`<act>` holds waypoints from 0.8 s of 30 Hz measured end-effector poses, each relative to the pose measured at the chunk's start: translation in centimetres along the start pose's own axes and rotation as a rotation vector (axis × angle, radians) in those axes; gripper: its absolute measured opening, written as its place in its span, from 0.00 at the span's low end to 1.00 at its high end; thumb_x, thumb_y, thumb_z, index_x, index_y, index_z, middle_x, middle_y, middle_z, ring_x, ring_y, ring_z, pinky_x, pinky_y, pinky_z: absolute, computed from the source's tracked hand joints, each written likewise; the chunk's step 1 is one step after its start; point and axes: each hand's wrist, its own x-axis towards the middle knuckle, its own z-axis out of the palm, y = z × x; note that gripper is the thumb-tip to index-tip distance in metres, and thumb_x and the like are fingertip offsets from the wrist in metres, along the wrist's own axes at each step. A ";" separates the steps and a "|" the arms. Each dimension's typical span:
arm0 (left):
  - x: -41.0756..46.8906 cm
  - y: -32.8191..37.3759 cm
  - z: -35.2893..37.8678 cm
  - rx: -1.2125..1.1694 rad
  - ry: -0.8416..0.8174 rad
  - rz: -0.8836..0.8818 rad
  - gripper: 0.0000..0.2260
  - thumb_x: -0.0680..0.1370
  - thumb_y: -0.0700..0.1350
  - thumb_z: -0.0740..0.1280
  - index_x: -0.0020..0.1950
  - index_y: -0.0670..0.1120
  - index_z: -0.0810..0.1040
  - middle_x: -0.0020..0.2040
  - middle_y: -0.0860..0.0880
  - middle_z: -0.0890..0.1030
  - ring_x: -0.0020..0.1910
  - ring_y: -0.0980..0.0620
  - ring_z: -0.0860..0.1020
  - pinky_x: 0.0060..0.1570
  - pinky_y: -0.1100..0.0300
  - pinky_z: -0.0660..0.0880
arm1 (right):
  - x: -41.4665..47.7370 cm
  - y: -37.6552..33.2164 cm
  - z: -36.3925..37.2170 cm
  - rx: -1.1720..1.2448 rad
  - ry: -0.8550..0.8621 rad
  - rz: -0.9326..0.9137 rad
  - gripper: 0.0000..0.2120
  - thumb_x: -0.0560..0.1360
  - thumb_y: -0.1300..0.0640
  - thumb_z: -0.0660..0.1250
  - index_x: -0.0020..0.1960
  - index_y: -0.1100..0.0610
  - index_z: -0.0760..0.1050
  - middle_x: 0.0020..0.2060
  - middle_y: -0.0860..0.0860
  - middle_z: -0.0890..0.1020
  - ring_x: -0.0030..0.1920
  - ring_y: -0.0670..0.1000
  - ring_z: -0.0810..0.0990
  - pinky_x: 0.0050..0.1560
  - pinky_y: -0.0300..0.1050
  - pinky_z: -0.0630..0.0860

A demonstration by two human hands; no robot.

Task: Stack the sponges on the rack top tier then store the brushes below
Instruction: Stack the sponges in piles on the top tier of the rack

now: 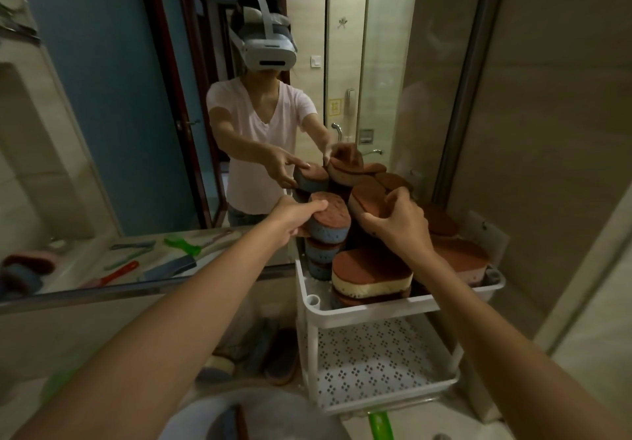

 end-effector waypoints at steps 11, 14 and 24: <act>0.8 -1.2 0.2 0.127 0.100 0.037 0.21 0.76 0.51 0.66 0.62 0.39 0.74 0.60 0.41 0.78 0.57 0.44 0.78 0.40 0.58 0.77 | -0.2 -0.5 0.0 -0.041 0.001 -0.011 0.28 0.68 0.45 0.70 0.61 0.57 0.65 0.58 0.57 0.75 0.58 0.59 0.75 0.54 0.53 0.75; 1.0 -1.4 0.1 0.089 0.119 0.033 0.21 0.76 0.50 0.65 0.64 0.38 0.72 0.60 0.41 0.78 0.58 0.44 0.78 0.42 0.57 0.78 | -0.2 -0.4 0.0 -0.046 0.000 -0.001 0.28 0.68 0.45 0.70 0.62 0.57 0.65 0.58 0.57 0.75 0.58 0.59 0.75 0.54 0.54 0.75; 1.3 -1.5 0.4 0.311 0.184 0.084 0.22 0.74 0.53 0.65 0.61 0.38 0.74 0.56 0.41 0.80 0.53 0.43 0.80 0.45 0.54 0.80 | 0.1 -1.5 0.5 -0.107 -0.027 -0.078 0.26 0.73 0.45 0.65 0.68 0.49 0.66 0.61 0.58 0.73 0.59 0.60 0.74 0.54 0.49 0.71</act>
